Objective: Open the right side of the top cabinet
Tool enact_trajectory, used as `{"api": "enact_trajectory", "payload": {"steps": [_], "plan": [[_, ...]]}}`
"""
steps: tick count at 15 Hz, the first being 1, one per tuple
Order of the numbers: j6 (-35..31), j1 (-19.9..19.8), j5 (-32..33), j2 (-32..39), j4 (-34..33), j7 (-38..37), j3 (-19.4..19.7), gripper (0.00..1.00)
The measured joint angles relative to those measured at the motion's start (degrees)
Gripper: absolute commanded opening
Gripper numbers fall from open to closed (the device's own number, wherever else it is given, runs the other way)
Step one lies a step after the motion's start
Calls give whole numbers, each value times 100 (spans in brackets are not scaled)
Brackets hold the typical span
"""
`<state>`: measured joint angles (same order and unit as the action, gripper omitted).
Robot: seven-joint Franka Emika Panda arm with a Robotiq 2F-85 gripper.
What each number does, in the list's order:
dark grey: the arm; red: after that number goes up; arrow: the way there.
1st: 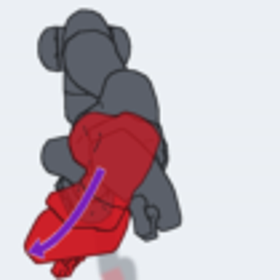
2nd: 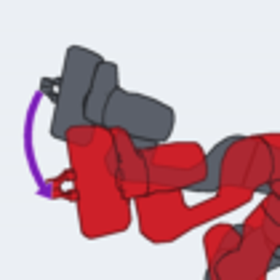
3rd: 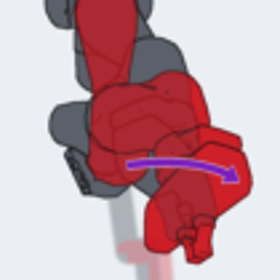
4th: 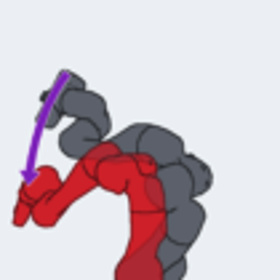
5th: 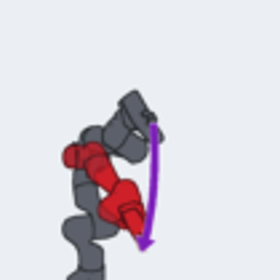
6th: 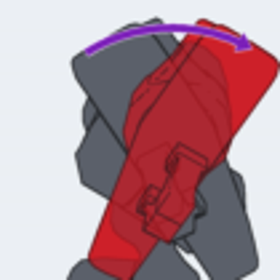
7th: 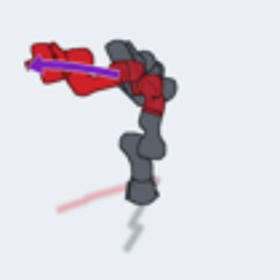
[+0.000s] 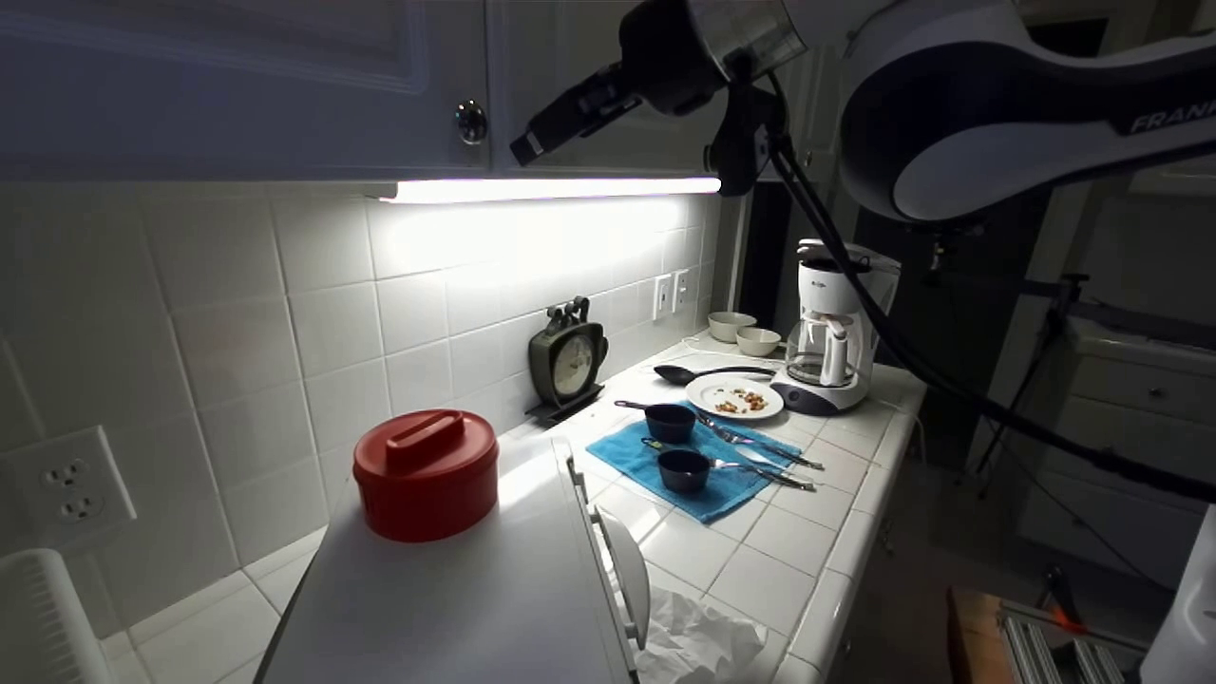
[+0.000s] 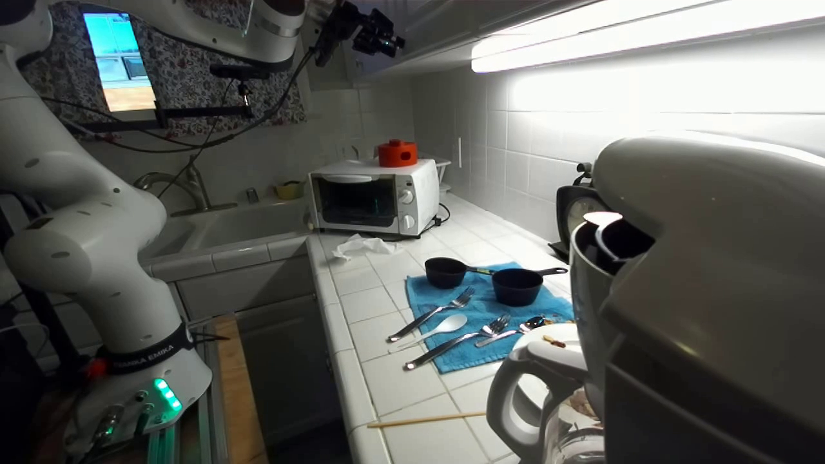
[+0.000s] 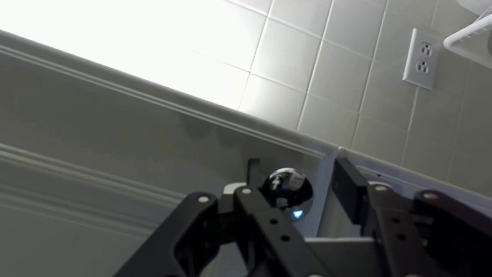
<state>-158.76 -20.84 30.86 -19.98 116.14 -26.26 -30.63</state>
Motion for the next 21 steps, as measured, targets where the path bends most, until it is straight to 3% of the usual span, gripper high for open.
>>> {"api": "enact_trajectory", "payload": {"steps": [4, 10, 11, 12, 14, 17, 19, 21], "plan": [[16, -74, 0, -5, -23, 0, -61, 44], [31, -158, 0, -1, -120, 0, -127, 47], [31, -168, 0, -1, -142, 0, -139, 44], [31, -181, 0, 1, -165, 0, -155, 22], [34, -226, 1, -1, -199, 0, -187, 12], [35, -266, 1, 2, -236, 0, -204, 11], [31, -279, 1, 6, -290, 0, -222, 3], [37, -287, 1, 28, -382, 0, -244, 0]]}}
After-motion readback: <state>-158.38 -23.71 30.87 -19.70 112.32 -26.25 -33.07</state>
